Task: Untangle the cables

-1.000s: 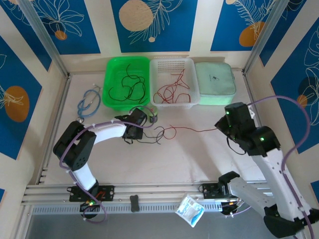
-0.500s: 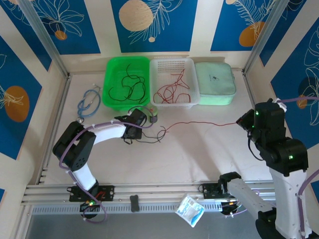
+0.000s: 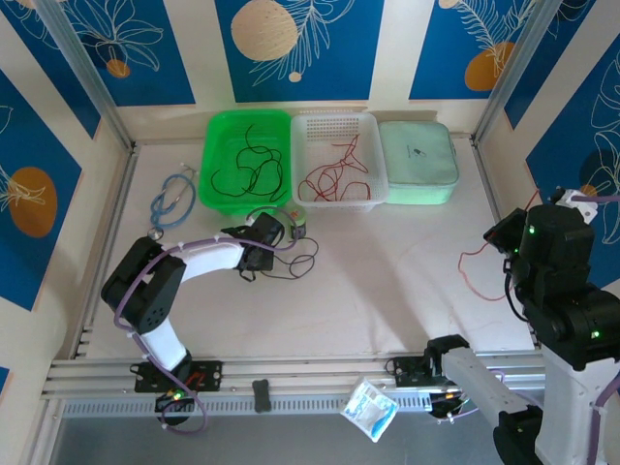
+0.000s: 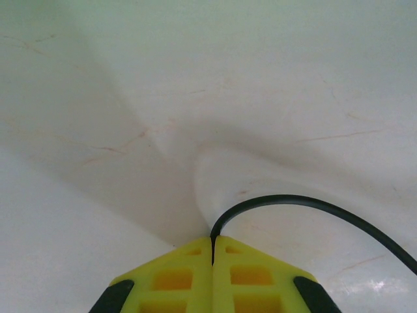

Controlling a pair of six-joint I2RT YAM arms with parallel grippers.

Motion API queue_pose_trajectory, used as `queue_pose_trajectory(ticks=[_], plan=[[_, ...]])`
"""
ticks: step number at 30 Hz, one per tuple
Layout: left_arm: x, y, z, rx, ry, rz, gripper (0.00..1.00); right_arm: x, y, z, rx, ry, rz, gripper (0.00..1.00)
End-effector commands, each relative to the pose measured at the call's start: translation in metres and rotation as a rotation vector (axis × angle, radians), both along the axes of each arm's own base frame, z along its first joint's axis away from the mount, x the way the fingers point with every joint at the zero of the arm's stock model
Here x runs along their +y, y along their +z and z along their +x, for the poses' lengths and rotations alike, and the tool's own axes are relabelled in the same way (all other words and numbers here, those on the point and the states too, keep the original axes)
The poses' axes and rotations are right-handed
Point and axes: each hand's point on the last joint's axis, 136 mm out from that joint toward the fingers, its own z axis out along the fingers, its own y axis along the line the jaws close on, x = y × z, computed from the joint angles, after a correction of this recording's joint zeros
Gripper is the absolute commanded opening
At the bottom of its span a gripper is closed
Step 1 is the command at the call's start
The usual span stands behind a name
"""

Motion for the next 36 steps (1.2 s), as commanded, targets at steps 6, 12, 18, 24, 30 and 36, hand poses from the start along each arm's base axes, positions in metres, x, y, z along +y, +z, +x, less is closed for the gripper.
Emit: queue_pose_trajectory(ticks=[6, 12, 18, 24, 30, 36], plan=[[0.038, 0.001, -0.019, 0.059, 0.015, 0.107, 0.16, 0.002, 0.017, 0.014, -0.005, 0.028, -0.059, 0.0], [0.017, 0.042, -0.009, -0.029, -0.054, 0.016, 0.44, 0.024, 0.025, 0.042, -0.042, 0.135, -0.023, 0.0], [-0.006, 0.092, -0.004, -0.14, -0.143, -0.085, 0.7, 0.071, 0.039, 0.09, -0.074, 0.344, 0.073, 0.0], [-0.006, 0.136, -0.008, -0.244, -0.17, -0.131, 0.84, 0.111, 0.063, 0.142, -0.093, 0.496, 0.091, 0.0], [0.001, 0.162, -0.019, -0.312, -0.181, -0.168, 1.0, 0.141, 0.082, 0.197, -0.123, 0.577, 0.055, 0.0], [0.002, 0.166, -0.028, -0.313, -0.18, -0.204, 1.0, 0.164, 0.088, 0.255, -0.162, 0.604, 0.045, 0.0]])
